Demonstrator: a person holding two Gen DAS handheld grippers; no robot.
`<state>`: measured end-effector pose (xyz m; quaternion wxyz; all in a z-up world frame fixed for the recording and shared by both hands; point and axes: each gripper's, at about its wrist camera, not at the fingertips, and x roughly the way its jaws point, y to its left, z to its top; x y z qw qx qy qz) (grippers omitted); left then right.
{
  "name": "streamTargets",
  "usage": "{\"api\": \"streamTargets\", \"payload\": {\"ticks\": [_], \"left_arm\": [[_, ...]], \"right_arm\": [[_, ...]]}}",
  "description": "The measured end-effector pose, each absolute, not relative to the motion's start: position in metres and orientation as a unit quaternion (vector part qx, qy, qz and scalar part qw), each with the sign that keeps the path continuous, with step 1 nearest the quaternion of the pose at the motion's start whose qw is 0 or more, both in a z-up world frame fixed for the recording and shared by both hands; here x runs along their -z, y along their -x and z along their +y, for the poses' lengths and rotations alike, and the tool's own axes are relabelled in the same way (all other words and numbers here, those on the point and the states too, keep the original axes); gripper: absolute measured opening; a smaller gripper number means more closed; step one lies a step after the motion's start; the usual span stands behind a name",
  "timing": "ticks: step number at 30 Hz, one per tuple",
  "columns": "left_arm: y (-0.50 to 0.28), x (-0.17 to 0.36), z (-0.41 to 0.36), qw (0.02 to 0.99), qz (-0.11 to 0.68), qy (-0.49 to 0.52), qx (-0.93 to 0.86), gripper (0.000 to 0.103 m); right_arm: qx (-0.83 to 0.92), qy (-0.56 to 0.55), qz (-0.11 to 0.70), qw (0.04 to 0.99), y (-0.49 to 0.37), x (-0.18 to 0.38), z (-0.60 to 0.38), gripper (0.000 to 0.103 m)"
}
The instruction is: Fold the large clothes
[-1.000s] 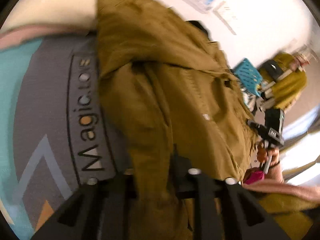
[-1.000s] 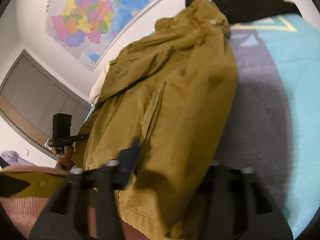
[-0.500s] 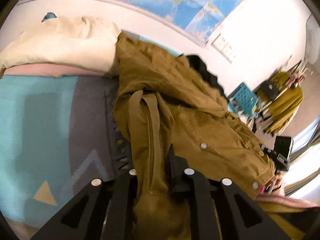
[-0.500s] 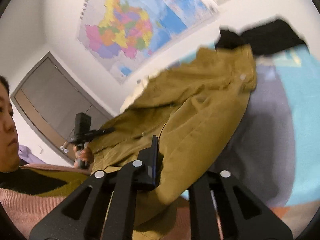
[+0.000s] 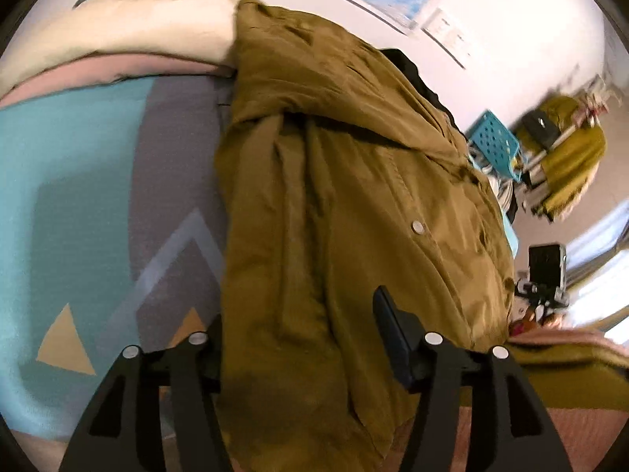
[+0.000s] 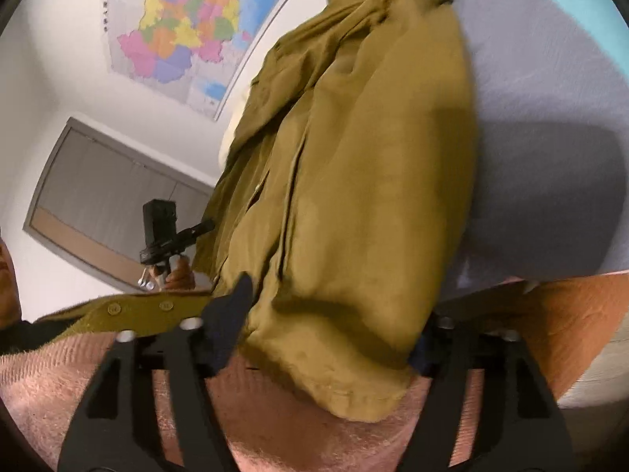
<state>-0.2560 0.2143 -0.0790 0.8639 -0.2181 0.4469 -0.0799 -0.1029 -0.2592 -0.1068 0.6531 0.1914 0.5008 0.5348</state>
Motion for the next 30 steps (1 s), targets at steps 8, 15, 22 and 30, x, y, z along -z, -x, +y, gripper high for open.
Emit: {"api": "streamTargets", "payload": {"ticks": [8, 15, 22, 30], "left_arm": [[0.262, 0.054, 0.222, 0.865, 0.413, 0.267, 0.100, 0.008], [0.249, 0.004, 0.240, 0.871, 0.364, 0.312, 0.104, 0.009], [0.213, -0.043, 0.260, 0.870, 0.355, 0.329, 0.094, 0.012], [0.137, -0.075, 0.275, 0.861, 0.379, 0.331, 0.074, 0.014]], "right_arm": [[-0.576, -0.188, 0.387, 0.695, 0.114, 0.034, -0.271, 0.011], [-0.580, -0.204, 0.302, 0.729, 0.081, -0.030, -0.270, 0.009], [-0.567, -0.252, 0.282, 0.732, 0.016, -0.061, -0.262, 0.009], [-0.538, -0.290, 0.300, 0.732, -0.054, -0.071, -0.238, 0.009]]}}
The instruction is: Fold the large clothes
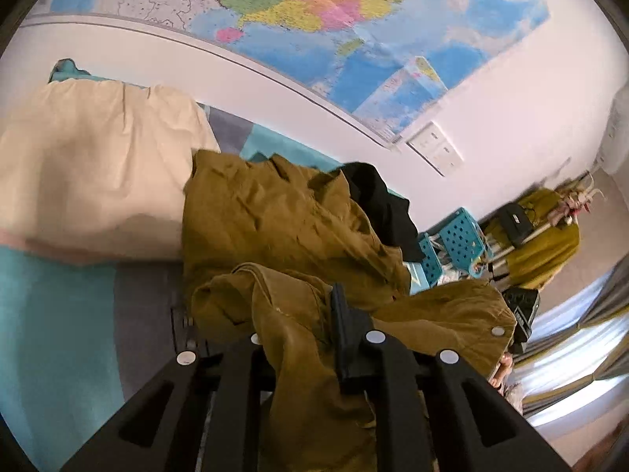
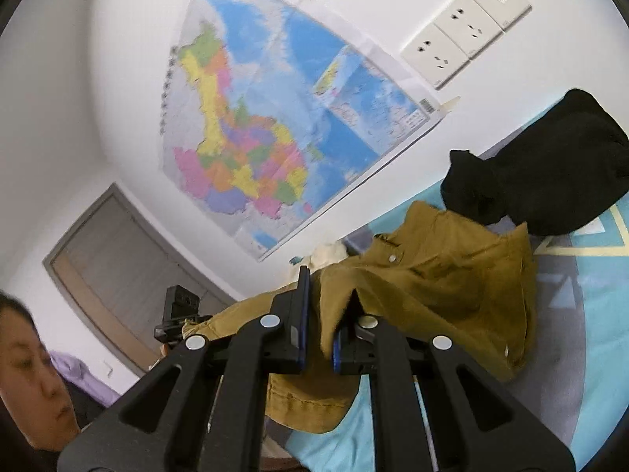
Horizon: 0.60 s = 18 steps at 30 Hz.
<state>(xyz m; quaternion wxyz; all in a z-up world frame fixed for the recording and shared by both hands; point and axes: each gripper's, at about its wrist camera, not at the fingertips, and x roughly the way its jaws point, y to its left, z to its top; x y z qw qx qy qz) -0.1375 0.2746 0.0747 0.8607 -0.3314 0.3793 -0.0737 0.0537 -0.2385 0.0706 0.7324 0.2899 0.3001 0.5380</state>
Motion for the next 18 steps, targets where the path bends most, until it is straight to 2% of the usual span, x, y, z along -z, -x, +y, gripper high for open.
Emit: {"api": "streamTargets", "payload": {"ticks": [9, 18], "left_arm": [[0.071, -0.077, 0.294, 0.849, 0.407, 0.333, 0.044, 0.015], [0.051, -0.066, 0.305, 0.843, 0.421, 0.335, 0.024, 0.015]], "right_arm": [[-0.506, -0.302, 0.329, 0.738, -0.109, -0.062, -0.216, 0.009], [-0.493, -0.302, 0.344, 0.740, -0.129, -0.056, -0.207, 0.009]]}}
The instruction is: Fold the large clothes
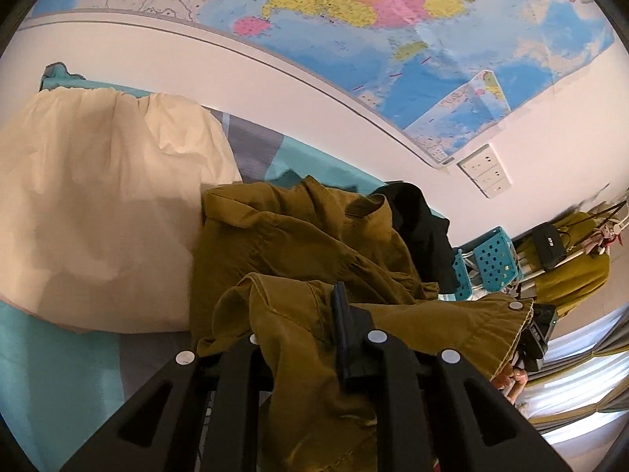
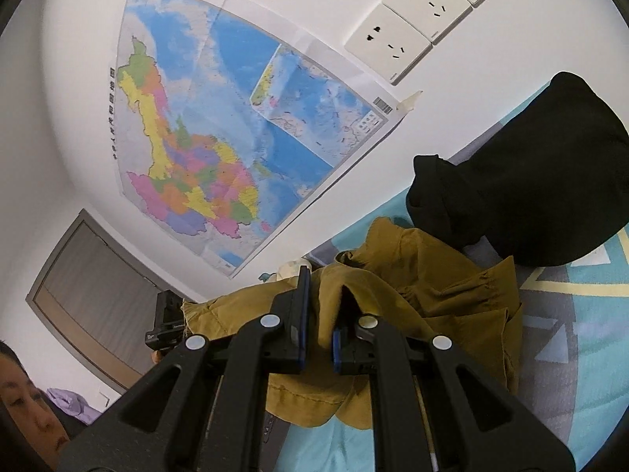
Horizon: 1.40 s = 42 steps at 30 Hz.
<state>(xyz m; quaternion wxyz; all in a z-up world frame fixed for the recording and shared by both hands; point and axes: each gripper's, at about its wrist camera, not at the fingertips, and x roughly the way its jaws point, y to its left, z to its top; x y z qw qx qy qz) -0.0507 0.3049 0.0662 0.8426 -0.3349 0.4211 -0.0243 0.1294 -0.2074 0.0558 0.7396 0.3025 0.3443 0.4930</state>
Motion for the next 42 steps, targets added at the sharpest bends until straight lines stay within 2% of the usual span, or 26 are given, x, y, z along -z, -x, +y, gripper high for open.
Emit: {"api": "streamTargets", "payload": {"ticks": [18, 25, 27, 31, 32, 34, 37, 40, 42], "left_arm": [[0.016, -0.049, 0.314, 0.825, 0.459, 0.329, -0.005, 0.016], [-0.003, -0.033, 0.323, 0.806, 0.481, 0.343, -0.026, 0.016], [-0.012, -0.027, 0.326, 0.799, 0.491, 0.345, -0.032, 0.016], [-0.027, -0.016, 0.331, 0.784, 0.511, 0.350, -0.040, 0.016], [-0.030, -0.013, 0.333, 0.779, 0.516, 0.353, -0.043, 0.017], [-0.036, -0.006, 0.335, 0.770, 0.522, 0.362, -0.053, 0.016], [-0.040, -0.003, 0.335, 0.766, 0.526, 0.366, -0.056, 0.017], [-0.042, 0.001, 0.339, 0.757, 0.525, 0.386, -0.054, 0.019], [-0.043, 0.002, 0.341, 0.753, 0.526, 0.393, -0.053, 0.020]], "right_arm": [[-0.465, -0.314, 0.377, 0.737, -0.155, -0.041, -0.194, 0.009], [-0.445, -0.321, 0.399, 0.734, -0.170, -0.029, -0.185, 0.012], [-0.443, -0.324, 0.406, 0.731, -0.175, -0.025, -0.182, 0.016], [-0.428, -0.332, 0.411, 0.733, -0.182, -0.021, -0.180, 0.043], [-0.429, -0.334, 0.404, 0.736, -0.181, -0.022, -0.180, 0.046], [-0.429, -0.332, 0.394, 0.742, -0.179, -0.027, -0.181, 0.050], [-0.434, -0.298, 0.371, 0.765, -0.163, -0.044, -0.176, 0.051], [-0.451, -0.233, 0.338, 0.793, -0.137, -0.064, -0.160, 0.051], [-0.468, -0.156, 0.322, 0.808, -0.115, -0.075, -0.130, 0.057]]}}
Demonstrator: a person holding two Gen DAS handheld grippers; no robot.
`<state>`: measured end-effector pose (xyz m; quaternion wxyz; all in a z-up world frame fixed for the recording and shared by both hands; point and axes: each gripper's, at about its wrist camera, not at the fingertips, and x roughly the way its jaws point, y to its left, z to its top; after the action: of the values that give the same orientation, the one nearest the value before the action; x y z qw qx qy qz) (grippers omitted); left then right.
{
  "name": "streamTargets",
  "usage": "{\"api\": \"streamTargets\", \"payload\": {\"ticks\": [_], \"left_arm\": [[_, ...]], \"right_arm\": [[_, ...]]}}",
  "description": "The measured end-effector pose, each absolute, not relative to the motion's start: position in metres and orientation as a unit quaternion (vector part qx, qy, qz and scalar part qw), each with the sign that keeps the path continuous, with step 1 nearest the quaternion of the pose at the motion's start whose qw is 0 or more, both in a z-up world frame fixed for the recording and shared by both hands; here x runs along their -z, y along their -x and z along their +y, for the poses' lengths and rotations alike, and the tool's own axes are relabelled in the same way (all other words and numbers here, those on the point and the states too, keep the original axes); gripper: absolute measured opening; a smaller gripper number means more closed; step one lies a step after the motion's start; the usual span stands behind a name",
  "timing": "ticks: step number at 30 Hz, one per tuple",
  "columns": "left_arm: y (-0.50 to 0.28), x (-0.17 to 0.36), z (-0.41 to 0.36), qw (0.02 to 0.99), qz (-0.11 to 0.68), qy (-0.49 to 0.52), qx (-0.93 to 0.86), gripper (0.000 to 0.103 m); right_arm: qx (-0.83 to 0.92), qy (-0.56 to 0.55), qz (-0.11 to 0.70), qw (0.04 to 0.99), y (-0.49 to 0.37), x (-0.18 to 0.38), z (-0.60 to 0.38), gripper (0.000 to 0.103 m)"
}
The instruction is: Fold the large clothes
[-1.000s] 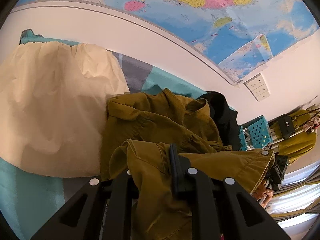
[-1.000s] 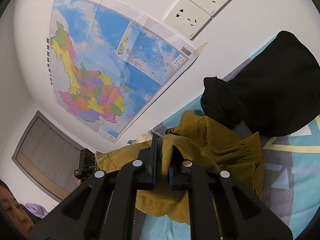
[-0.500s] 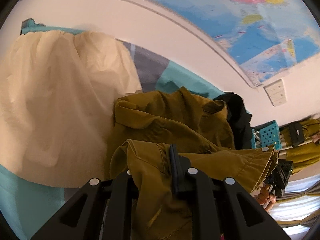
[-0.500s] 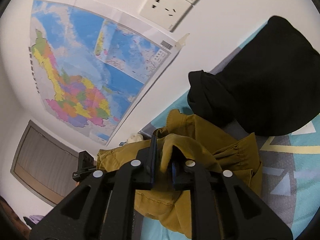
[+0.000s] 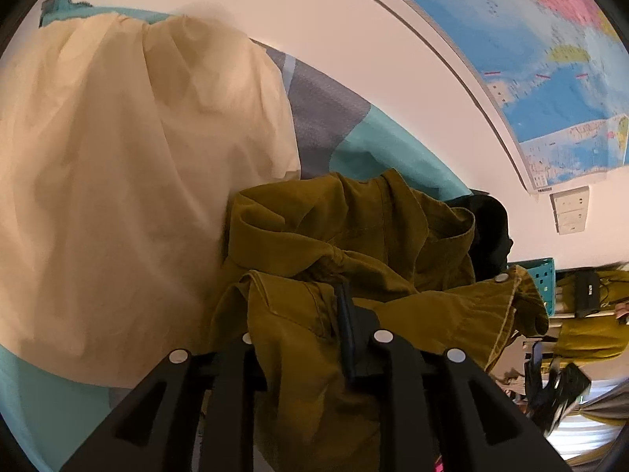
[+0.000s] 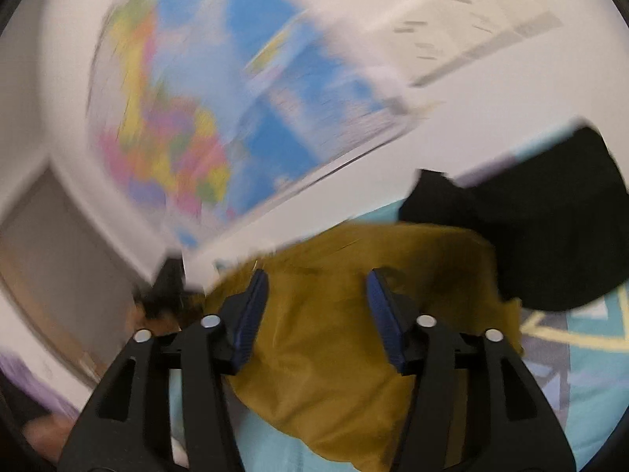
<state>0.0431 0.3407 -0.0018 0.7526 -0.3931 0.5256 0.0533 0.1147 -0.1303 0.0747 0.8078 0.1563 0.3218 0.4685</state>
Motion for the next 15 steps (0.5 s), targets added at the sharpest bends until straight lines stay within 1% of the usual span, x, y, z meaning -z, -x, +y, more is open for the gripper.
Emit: {"api": "streamTargets", "payload": {"ticks": [3, 5, 6, 7, 8, 10, 11, 13, 15], "left_arm": [[-0.044, 0.001, 0.341, 0.746, 0.526, 0.406, -0.050, 0.024], [-0.042, -0.002, 0.340, 0.745, 0.520, 0.416, -0.040, 0.033], [-0.040, -0.004, 0.340, 0.746, 0.514, 0.423, -0.032, 0.035], [-0.036, -0.008, 0.340, 0.747, 0.507, 0.430, -0.023, 0.040], [-0.032, -0.012, 0.339, 0.750, 0.501, 0.432, -0.016, 0.046], [-0.020, -0.024, 0.338, 0.763, 0.481, 0.433, 0.000, 0.052], [-0.010, -0.033, 0.337, 0.773, 0.464, 0.432, 0.015, 0.058], [0.011, -0.049, 0.336, 0.799, 0.431, 0.418, 0.045, 0.066], [0.030, -0.058, 0.333, 0.827, 0.404, 0.388, 0.045, 0.071]], "right_arm": [[-0.486, -0.059, 0.320, 0.811, -0.097, -0.072, -0.077, 0.059], [-0.479, -0.011, 0.327, 0.815, -0.095, -0.062, -0.048, 0.059], [-0.472, 0.011, 0.333, 0.816, -0.098, -0.053, -0.033, 0.059], [-0.456, 0.028, 0.347, 0.819, -0.107, -0.040, -0.019, 0.059], [-0.449, 0.033, 0.365, 0.815, -0.116, -0.028, -0.009, 0.059], [-0.431, 0.030, 0.397, 0.810, -0.135, -0.005, -0.001, 0.059], [-0.420, 0.029, 0.413, 0.808, -0.143, 0.004, 0.001, 0.058], [-0.409, 0.019, 0.430, 0.805, -0.154, 0.017, 0.001, 0.057], [-0.410, 0.005, 0.433, 0.803, -0.157, 0.018, -0.003, 0.057]]}}
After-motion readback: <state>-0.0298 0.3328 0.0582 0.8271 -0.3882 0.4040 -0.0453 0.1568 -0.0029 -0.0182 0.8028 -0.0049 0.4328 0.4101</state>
